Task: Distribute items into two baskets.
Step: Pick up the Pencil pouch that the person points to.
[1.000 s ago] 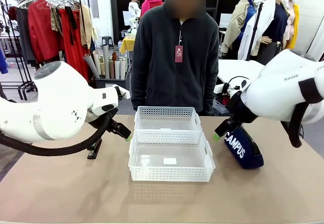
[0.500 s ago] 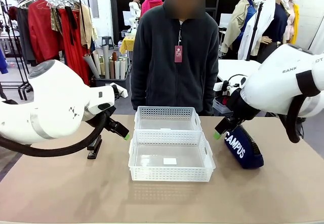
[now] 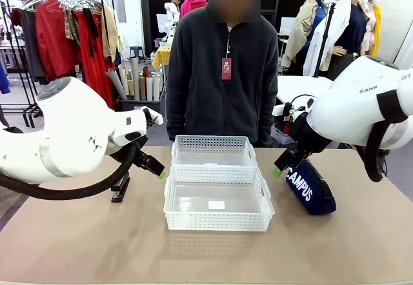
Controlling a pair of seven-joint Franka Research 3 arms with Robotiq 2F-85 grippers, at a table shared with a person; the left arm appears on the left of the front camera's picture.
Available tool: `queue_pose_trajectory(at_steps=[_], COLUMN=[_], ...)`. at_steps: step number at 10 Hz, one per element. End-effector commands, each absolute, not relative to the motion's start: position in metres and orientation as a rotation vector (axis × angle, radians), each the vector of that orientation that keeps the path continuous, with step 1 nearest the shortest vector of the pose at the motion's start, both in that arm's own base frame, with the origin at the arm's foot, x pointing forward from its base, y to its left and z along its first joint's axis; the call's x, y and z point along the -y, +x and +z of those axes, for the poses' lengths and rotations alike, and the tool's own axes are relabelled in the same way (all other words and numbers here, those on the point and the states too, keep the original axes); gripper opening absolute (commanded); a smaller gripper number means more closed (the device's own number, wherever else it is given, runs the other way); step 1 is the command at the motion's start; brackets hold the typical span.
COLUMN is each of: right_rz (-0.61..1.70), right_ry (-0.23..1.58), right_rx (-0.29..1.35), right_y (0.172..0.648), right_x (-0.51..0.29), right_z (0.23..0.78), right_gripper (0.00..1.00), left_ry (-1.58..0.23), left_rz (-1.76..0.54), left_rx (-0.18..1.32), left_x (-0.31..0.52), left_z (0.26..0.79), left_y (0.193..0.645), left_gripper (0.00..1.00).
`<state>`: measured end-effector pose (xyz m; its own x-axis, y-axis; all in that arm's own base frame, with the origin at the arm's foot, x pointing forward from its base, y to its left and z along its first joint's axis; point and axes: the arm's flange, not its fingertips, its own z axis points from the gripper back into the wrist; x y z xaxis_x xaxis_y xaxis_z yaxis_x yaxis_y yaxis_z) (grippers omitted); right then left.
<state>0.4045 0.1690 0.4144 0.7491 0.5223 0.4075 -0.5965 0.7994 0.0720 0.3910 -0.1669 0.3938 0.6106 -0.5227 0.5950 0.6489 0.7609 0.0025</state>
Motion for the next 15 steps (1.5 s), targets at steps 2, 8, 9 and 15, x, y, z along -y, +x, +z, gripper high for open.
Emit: queue_pose_trajectory(at_steps=[2,8,9,15], right_rz=[0.616,0.542,0.508,0.343], right_ry=[0.203,0.554,0.645,1.087], right_rx=[0.383,0.252,0.251,0.254], right_y=[0.405,0.441,0.448,0.477], right_x=[-0.169,-0.167,-0.166,-0.145], right_z=[0.414,0.432,0.439,0.461], right_gripper=[1.0,1.0,1.0,1.0], left_ry=[-0.223,-0.351,-0.502,-1.054], left_rz=[-0.682,-0.693,-0.635,-0.403], left_rx=[0.611,0.292,0.285,0.313], left_x=[0.167,0.168,0.171,0.148], left_z=[0.394,0.417,0.424,0.448], left_y=[0.391,0.435,0.444,0.463], left_gripper=[1.0,1.0,1.0,1.0])
